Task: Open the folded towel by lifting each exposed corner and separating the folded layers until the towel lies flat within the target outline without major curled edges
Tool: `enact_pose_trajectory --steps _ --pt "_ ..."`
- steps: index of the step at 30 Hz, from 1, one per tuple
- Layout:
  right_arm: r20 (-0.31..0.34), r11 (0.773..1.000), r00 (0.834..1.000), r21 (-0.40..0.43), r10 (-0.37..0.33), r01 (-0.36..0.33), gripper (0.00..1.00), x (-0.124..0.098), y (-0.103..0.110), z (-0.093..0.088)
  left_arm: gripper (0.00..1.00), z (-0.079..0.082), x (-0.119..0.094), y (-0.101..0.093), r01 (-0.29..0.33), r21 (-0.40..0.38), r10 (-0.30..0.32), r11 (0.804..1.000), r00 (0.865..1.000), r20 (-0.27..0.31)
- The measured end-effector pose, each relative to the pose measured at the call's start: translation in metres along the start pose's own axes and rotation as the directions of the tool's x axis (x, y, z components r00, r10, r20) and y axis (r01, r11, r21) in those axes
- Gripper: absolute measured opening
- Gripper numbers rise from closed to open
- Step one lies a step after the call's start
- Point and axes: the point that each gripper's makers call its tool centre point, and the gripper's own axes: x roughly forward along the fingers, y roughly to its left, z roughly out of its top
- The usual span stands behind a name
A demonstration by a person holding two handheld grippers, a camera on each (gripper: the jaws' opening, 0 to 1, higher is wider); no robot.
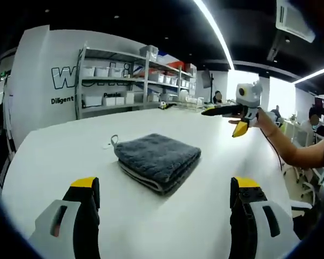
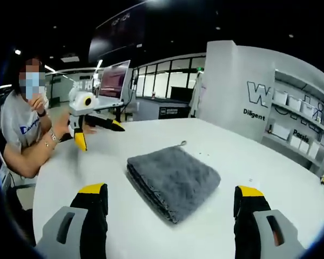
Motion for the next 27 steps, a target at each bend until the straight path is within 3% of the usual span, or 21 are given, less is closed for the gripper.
enact_pose_trajectory --steps 6,23,27 --pt "0.036 0.999 0.999 -0.017 0.041 -0.041 0.86 0.02 0.01 0.019 0.99 -0.001 0.0 0.001 -0.001 0.003 0.001 1.0 1.0 -0.008" --pt "-0.095 0.966 0.977 -0.162 0.19 -0.204 0.6 0.095 0.067 0.02 0.99 -0.003 -0.003 0.001 -0.004 0.002 0.004 1.0 1.0 -0.012" --pt "-0.125 0.96 0.968 -0.149 0.219 -0.236 0.53 0.106 0.081 0.016 0.99 -0.003 -0.004 0.002 -0.005 0.007 0.005 1.0 1.0 -0.013"
